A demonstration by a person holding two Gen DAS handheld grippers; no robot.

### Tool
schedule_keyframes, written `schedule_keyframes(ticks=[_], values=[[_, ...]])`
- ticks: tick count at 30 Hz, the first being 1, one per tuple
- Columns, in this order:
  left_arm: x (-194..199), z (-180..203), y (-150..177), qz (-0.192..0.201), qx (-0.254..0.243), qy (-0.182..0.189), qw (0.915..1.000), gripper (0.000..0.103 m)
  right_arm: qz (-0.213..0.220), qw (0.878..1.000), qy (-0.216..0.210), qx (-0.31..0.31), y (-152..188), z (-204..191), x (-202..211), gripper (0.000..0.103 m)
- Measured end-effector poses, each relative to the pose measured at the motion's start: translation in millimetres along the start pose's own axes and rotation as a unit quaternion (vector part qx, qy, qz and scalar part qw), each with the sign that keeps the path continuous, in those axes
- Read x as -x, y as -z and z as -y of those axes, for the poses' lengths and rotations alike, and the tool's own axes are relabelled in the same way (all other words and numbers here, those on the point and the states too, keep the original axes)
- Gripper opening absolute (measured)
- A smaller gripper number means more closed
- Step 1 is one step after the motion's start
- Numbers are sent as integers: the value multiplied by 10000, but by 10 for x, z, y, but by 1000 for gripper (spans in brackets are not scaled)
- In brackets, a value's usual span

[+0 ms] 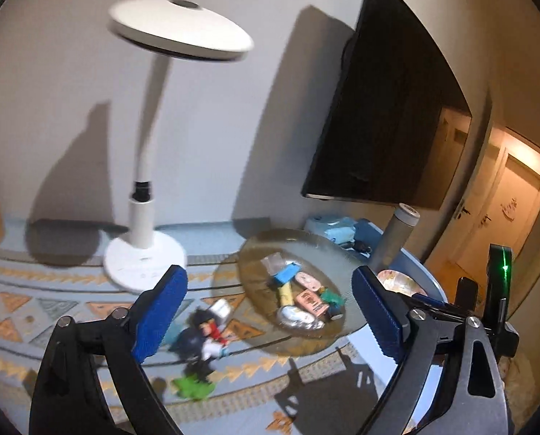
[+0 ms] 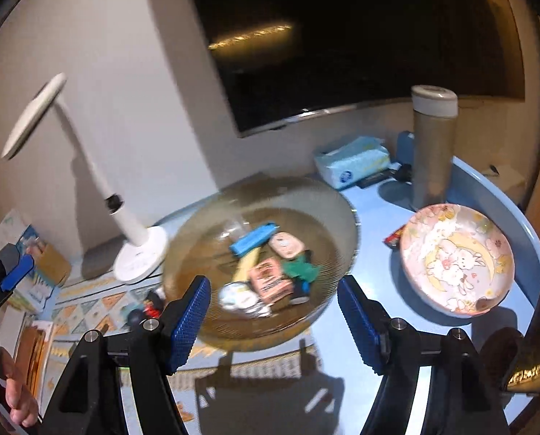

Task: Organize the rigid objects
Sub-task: 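Move both tools back toward the remaining figurines on the rug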

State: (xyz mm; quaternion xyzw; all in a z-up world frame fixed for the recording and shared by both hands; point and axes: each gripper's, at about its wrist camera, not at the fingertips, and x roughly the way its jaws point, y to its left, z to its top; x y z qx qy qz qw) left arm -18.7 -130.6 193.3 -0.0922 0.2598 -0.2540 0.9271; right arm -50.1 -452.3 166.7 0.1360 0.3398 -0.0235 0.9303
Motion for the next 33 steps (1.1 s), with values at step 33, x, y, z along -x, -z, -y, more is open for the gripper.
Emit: schedule_keyframes(ticks=[33], values=[[-244, -938, 1479, -1207, -219, -1465, 9816, 101, -961, 9818, 286, 1615, 1244, -848, -893, 84]])
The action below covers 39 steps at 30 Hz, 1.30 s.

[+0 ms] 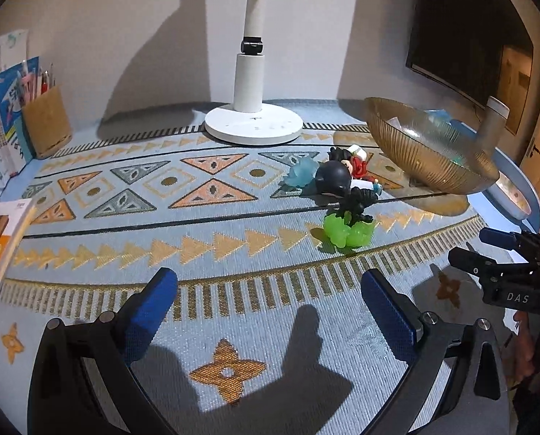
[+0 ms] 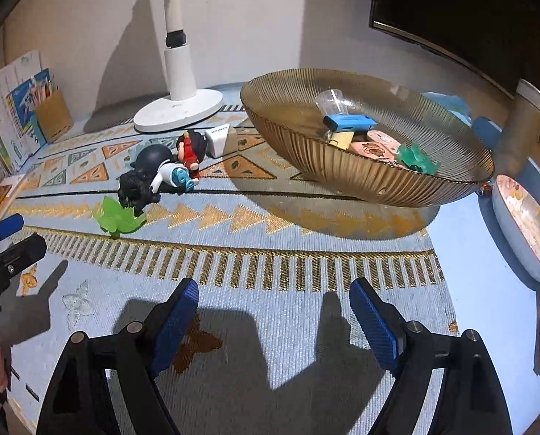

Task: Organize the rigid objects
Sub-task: 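Move both tools back toward the remaining figurines on the rug, then grasp the black-haired doll figurine with the left tool while the right tool grasps the green frog toy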

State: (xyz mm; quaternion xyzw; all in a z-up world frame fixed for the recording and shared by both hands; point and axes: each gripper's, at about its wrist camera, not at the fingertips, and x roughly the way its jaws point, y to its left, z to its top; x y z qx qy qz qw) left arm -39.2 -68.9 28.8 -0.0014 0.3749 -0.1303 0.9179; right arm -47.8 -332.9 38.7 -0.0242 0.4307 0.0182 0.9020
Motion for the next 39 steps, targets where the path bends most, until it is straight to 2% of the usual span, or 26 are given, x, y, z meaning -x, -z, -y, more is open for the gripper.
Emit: schedule_keyframes(ticks=[3, 5, 7, 8, 9, 11, 13, 15, 16, 17, 18, 21, 23, 26, 29, 30, 32, 33, 36, 39], values=[[-28, 26, -18, -79, -90, 95, 9999, 101, -22, 10000, -46, -67, 1, 22, -5, 84], [-60, 33, -68, -159, -90, 341, 9993, 97, -47, 9999, -108, -78, -3, 20, -6, 84], [-117, -14, -187, -295, 213, 908, 9952, 92, -21, 9997, -209, -96, -8, 15, 15, 84], [-160, -45, -273, -370, 423, 1264, 9904, 92, 13, 9996, -269, -82, -10, 0, 38, 84], [-227, -73, -378, -457, 628, 1625, 9836, 92, 15, 9990, -446, -89, -23, -26, 62, 84], [-365, -69, -547, -595, 792, 1899, 9768, 92, -34, 9920, -1208, -358, -61, -84, 82, 84], [-532, 6, -729, -653, 616, 1854, 9785, 92, -40, 9861, -1578, -521, -106, -163, 80, 84], [-722, 107, -833, -826, 352, 1713, 9811, 92, -6, 9843, -1689, -514, -174, -301, 64, 84], [-829, 156, -863, -951, 244, 1692, 9807, 89, -11, 9849, -1672, -447, -200, -369, 49, 84], [-918, 202, -881, -1053, 160, 1714, 9794, 80, -28, 9861, -1619, -380, -224, -426, 24, 84], [-971, 236, -884, -1113, 117, 1753, 9781, 76, -76, 9870, -1570, -335, -255, -489, -20, 84], [-1139, 348, -867, -1302, 3, 1781, 9754, 72, -220, 9842, -1707, -406, -293, -578, -131, 84], [-1231, 378, -853, -1363, 23, 1896, 9724, 63, -318, 9821, -1790, -501, -312, -623, -217, 78], [-1286, 373, -884, -1227, 88, 2017, 9717, 63, -464, 9775, -1966, -604, -323, -666, -340, 74], [-1346, 341, -932, -1183, 178, 2147, 9693, 61, -432, 9793, -1896, -561, -363, -732, -378, 73], [-1352, 349, -943, -1162, 133, 2110, 9705, 58, -435, 9790, -1901, -589, -384, -750, -398, 73], [-1357, 343, -946, -1101, 32, 1957, 9745, 39, -424, 9800, -1841, -634, -417, -789, -426, 74], [-1366, 292, -946, -1088, 123, 1990, 9739, 35, -392, 9816, -1762, -619, -434, -827, -433, 74], [-1398, 133, -950, -1154, 451, 2286, 9656, 35, -361, 9848, -1593, -592, -476, -914, -464, 72], [-1368, 61, -946, -1130, 487, 2247, 9666, 35, -330, 9896, -1331, -442, -488, -982, -478, 58]])
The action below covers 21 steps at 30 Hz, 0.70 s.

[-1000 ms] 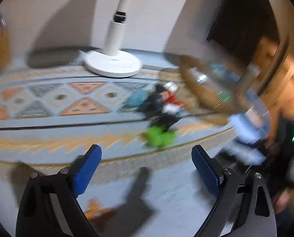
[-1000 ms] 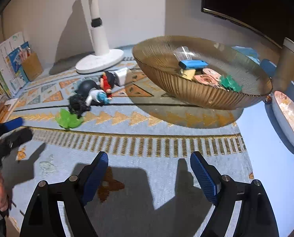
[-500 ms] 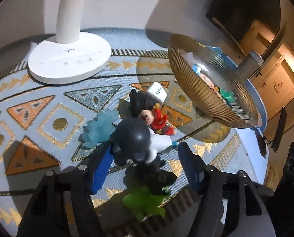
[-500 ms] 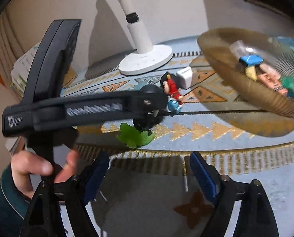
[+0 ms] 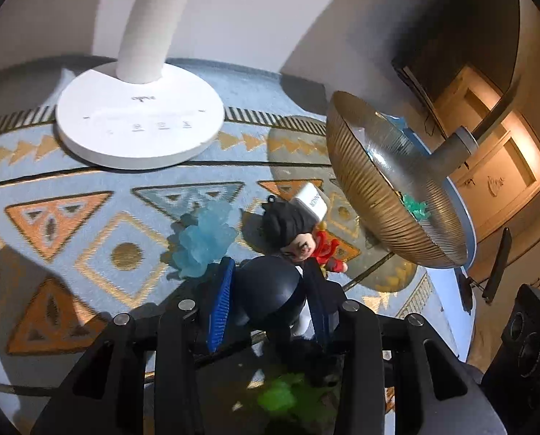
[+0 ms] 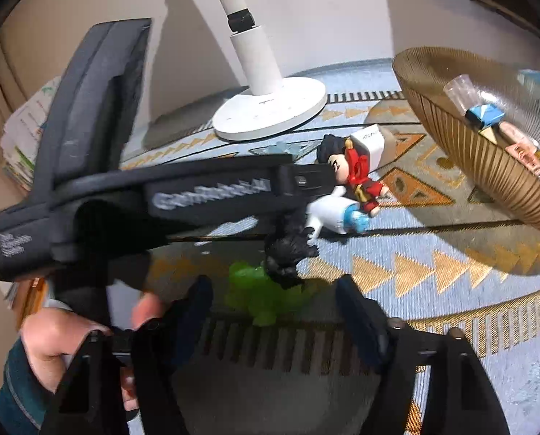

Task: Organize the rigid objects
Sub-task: 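Grasp the black-haired doll figurine with the left tool while the right tool grasps the green frog toy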

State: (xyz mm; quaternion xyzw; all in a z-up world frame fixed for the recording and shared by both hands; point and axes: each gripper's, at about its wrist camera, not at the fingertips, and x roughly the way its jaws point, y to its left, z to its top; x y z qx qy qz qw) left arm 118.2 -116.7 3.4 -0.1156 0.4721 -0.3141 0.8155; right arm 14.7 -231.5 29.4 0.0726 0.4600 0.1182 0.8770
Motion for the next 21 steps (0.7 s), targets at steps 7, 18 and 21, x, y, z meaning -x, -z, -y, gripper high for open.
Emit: schedule_keyframes(ticks=[7, 18, 21], values=[[157, -49, 126, -46, 29, -41, 10000, 35, 11, 9986, 94, 515, 150, -96, 133, 48], [805, -161, 725, 230, 305, -3, 9993, 35, 334, 9991, 164, 195, 526, 650, 855, 48], [936, -148, 952, 209, 242, -281, 9991, 35, 317, 9993, 174, 115, 563, 764, 888, 48]])
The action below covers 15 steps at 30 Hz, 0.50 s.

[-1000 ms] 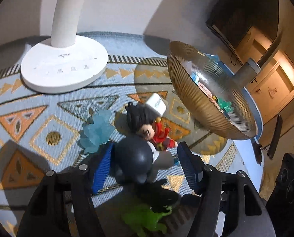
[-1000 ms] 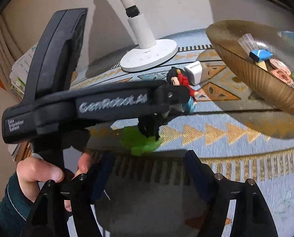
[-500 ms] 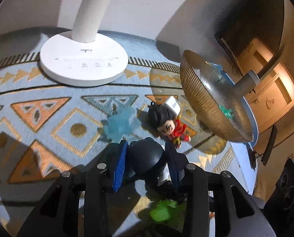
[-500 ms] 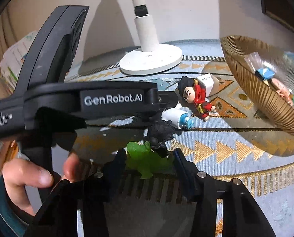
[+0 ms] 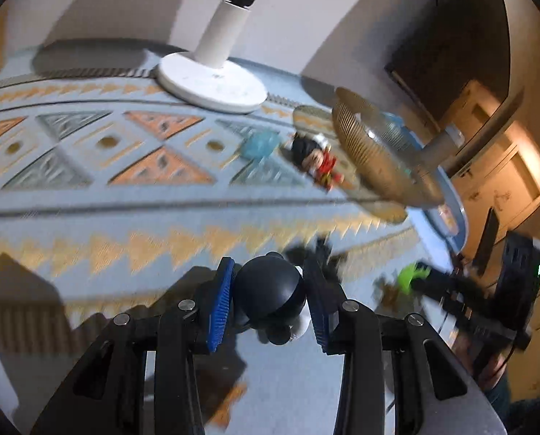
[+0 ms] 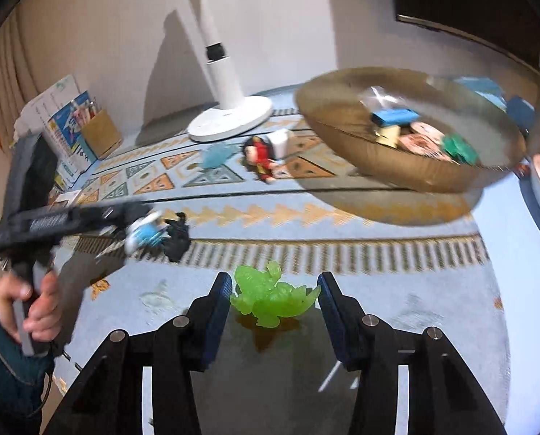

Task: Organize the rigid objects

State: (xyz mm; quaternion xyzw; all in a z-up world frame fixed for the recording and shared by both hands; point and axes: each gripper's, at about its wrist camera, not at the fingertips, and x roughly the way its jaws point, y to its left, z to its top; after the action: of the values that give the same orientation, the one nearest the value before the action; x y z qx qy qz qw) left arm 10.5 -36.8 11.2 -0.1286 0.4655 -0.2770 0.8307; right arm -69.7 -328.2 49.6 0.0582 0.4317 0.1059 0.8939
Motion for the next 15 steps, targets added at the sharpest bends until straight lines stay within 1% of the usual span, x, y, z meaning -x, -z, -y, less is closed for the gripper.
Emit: schedule_keyframes(ticks=[2, 3, 5, 7, 8, 9, 10, 12, 13, 15], values=[[51, 1, 129, -133, -149, -140, 9997, 35, -34, 10000, -5, 44, 28, -7, -18, 48], [62, 12, 187, -254, -275, -144, 9992, 36, -73, 9999, -38, 78, 41, -25, -44, 48], [144, 40, 245, -261, -490, 14, 9985, 35, -156, 9997, -120, 157, 112, -84, -29, 48], [155, 93, 230, -246, -764, 209, 9966, 36, -254, 9993, -189, 203, 129, -151, -122, 49], [131, 117, 201, -235, -900, 166, 9955, 38, -301, 9991, -222, 219, 149, -171, -145, 50], [86, 141, 164, -260, -998, 27, 9947, 40, -266, 9992, -191, 232, 151, -185, -158, 50], [20, 160, 116, -322, -1050, -144, 9938, 43, -260, 9992, -183, 234, 146, -186, -167, 50], [-55, 182, 65, -428, -1105, -318, 9925, 47, -317, 9991, -232, 186, 145, -156, -165, 50], [-39, 179, 64, -398, -1091, -371, 9925, 47, -365, 9988, -287, 144, 153, -129, -168, 52], [58, 151, 96, -253, -958, -504, 9938, 50, -379, 9984, -394, 115, 176, -84, -137, 52]])
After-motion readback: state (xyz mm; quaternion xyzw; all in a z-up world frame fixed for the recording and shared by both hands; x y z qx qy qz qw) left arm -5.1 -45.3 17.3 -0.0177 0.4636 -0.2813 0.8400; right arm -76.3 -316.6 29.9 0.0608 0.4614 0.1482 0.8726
